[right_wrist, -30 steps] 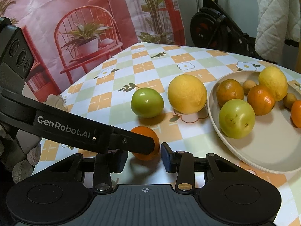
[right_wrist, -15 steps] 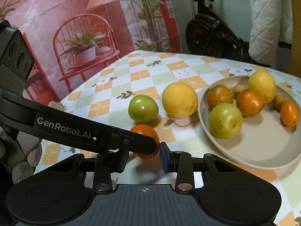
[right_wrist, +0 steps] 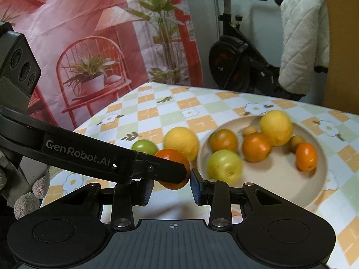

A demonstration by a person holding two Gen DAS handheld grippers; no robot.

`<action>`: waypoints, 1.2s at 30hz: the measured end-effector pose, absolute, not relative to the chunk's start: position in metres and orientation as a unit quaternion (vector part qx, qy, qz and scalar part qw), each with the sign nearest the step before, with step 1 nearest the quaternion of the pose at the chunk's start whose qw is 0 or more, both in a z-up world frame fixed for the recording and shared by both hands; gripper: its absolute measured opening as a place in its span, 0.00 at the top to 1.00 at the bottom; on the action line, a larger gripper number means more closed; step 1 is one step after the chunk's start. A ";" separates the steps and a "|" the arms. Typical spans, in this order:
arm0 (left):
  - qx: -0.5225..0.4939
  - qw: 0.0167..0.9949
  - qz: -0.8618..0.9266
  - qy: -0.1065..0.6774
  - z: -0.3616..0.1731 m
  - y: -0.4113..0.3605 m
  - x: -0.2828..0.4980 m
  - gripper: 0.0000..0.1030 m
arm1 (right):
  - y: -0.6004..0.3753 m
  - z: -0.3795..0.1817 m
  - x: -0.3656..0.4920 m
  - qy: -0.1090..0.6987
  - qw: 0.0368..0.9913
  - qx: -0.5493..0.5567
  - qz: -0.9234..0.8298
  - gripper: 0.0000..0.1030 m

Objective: Organize fruits
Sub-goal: 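Carry the tangerine between both grippers onto the plate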

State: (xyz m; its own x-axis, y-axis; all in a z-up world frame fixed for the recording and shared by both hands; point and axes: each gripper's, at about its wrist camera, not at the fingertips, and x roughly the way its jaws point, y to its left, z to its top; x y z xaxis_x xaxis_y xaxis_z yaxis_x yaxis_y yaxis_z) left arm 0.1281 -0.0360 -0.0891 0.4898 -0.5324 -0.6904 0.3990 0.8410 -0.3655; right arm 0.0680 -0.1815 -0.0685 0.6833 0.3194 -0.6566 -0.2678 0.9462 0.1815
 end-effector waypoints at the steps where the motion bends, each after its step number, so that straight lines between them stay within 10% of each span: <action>1: -0.075 0.859 -0.274 0.425 -0.087 -0.041 0.130 0.58 | -0.186 -0.067 0.068 0.362 0.918 0.037 0.157 0.69; 36: -0.069 0.837 -0.310 0.446 -0.121 -0.138 0.202 0.58 | -0.283 -0.091 0.111 0.379 0.921 0.055 0.067 0.69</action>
